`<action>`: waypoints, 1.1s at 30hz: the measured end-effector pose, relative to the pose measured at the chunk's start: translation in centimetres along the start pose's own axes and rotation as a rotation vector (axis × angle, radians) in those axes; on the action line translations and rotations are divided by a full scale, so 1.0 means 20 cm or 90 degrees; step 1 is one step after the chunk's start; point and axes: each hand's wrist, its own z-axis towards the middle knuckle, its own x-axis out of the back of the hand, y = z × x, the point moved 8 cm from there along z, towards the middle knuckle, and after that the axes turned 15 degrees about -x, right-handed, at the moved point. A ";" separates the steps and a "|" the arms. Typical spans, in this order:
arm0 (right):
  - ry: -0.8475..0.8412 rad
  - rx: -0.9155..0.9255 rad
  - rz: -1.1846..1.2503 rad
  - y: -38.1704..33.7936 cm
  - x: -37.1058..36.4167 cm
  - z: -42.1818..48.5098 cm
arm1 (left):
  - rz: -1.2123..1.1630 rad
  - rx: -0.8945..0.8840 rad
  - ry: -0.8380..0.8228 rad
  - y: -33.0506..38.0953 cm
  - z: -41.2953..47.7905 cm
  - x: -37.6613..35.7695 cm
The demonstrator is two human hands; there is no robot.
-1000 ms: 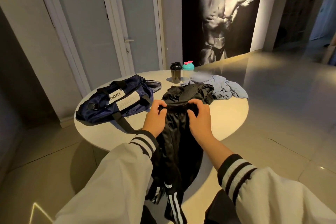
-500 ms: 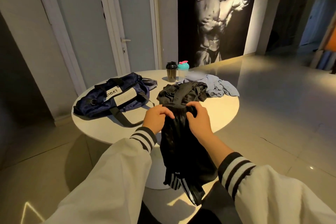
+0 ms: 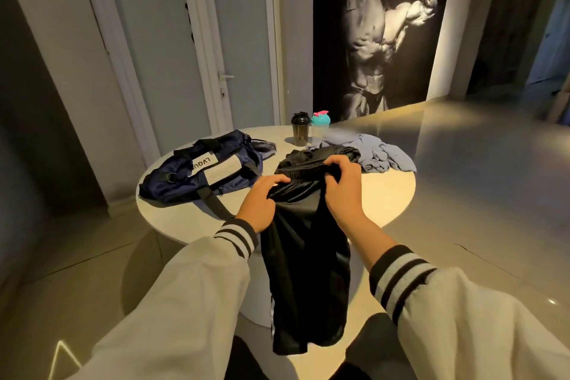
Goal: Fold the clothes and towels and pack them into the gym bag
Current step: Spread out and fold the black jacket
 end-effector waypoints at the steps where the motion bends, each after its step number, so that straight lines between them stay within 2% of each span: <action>1: -0.002 -0.018 0.009 0.02 0.01 0.01 | -0.004 -0.012 0.015 0.00 0.01 0.02; 6: -0.043 -0.036 0.057 0.07 -0.04 0.03 | -0.061 0.005 0.024 -0.03 0.06 -0.01; 10: -0.099 -0.038 0.076 0.08 -0.07 0.06 | -0.118 0.023 0.155 -0.05 0.09 0.03; 12: -0.112 -0.041 0.062 0.09 -0.10 0.08 | -0.127 0.032 0.185 -0.06 0.13 0.03; 15: -0.096 -0.046 0.025 0.11 -0.13 0.13 | -0.153 0.074 0.159 -0.09 0.19 0.00; 21: -0.102 -0.083 0.011 0.14 -0.17 0.28 | -0.096 0.111 0.116 -0.19 0.32 0.02; 24: -0.088 -0.097 0.019 0.16 -0.20 0.35 | -0.094 0.106 0.092 -0.21 0.38 0.05; 29: -0.094 -0.050 -0.020 0.14 -0.27 0.42 | -0.075 0.028 0.028 -0.20 0.47 0.05; 33: -0.095 -0.052 -0.052 0.17 -0.32 0.48 | -0.047 0.058 0.050 -0.27 0.51 0.06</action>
